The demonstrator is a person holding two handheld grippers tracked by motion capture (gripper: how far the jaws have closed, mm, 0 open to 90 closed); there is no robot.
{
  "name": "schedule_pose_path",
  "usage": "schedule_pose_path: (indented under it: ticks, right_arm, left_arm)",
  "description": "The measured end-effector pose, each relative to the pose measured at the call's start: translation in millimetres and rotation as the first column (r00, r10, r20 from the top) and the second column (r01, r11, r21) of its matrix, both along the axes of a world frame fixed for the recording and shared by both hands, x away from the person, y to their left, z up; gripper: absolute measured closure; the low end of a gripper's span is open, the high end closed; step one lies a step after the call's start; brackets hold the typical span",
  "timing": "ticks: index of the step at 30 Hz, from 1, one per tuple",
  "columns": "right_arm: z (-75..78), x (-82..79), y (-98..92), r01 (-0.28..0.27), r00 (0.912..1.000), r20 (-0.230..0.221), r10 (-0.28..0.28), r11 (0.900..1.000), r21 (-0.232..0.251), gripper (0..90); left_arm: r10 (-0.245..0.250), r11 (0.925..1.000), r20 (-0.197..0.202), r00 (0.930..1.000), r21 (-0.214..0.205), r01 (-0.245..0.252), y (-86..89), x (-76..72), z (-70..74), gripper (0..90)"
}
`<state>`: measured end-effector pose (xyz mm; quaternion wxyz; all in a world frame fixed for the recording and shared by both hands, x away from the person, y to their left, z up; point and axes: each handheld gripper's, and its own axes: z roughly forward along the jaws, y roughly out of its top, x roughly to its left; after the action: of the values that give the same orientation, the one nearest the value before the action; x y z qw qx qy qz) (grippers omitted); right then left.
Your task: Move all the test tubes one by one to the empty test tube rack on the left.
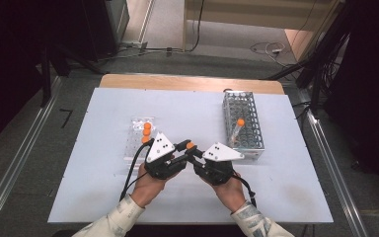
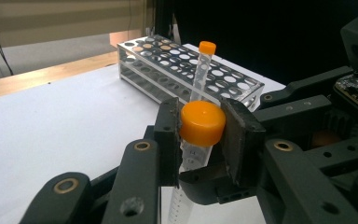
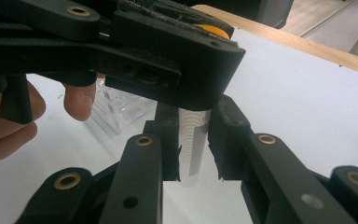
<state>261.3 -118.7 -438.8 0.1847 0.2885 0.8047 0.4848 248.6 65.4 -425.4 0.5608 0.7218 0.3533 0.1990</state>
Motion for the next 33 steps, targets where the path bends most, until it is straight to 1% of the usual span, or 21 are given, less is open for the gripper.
schedule_pose_path:
  ticks: [9, 11, 13, 14, 15, 19, 23, 27, 30, 33]
  right_arm:
    - [-0.1, 0.2, -0.5, -0.004, 1.0, 0.0, 0.004, 1.0, 0.001, 71.1]
    - [0.0, 0.1, -0.9, -0.004, 1.0, -0.005, 0.004, 1.0, 0.005, 69.6]
    - [0.4, -0.1, -1.2, -0.012, 0.9999, -0.005, 0.012, 0.9999, 0.006, 64.9]
    - [0.7, -0.3, -1.3, -0.014, 0.9999, -0.003, 0.014, 0.9999, 0.005, 60.5]
    - [0.9, 0.0, -1.7, -0.02, 0.9998, -0.004, 0.02, 0.9998, 0.007, 54.1]
    - [2.6, -0.7, -4.1, -0.024, 0.9997, -0.003, 0.024, 0.9997, 0.007, 43.3]
    - [5.0, -1.8, -8.8, -0.023, 0.9997, -0.007, 0.023, 0.9997, 0.007, 35.5]
    - [5.2, -4.3, -16.5, -0.025, 0.9997, -0.007, 0.025, 0.9997, -0.004, 33.1]
    - [6.8, -6.2, -24.6, -0.015, 0.9999, -0.004, 0.015, 0.9999, -0.001, 32.7]
    - [8.6, -7.3, -33.5, 0.002, 1.0, 0.005, -0.002, 1.0, 0.006, 32.7]
  left_arm:
    - [-0.001, 1.0, -0.002, 1.0, -0.002, 0.001, 0.5, 0.6, 0.0, 69.5]
    - [0.002, 1.0, -0.002, 1.0, -0.005, -0.002, 0.9, 0.7, 0.4, 69.5]
    - [0.007, 0.9999, -0.003, 1.0, -0.007, -0.007, 1.8, 1.0, 0.9, 69.5]
    - [0.009, 0.9999, -0.003, 1.0, -0.009, -0.009, 2.7, 1.4, 1.2, 69.5]
    - [0.01, 0.9999, -0.004, 0.9999, -0.012, -0.01, 3.7, 1.7, 1.5, 69.5]
    - [0.024, 0.9994, -0.006, 0.9997, -0.025, -0.024, 8.1, 3.3, 4.0, 69.6]
    - [0.032, 0.9989, -0.006, 0.9995, -0.034, -0.033, 12.8, 5.0, 7.6, 69.6]
    - [0.046, 0.9977, -0.005, 0.9989, -0.05, -0.046, 19.3, 7.3, 12.6, 69.5]
    - [0.069, 0.9956, 0.005, 0.9976, -0.064, -0.069, 27.0, 9.9, 19.1, 69.5]
    - [0.097, 0.9909, 0.002, 0.9953, -0.094, -0.097, 36.2, 13.9, 24.4, 69.5]
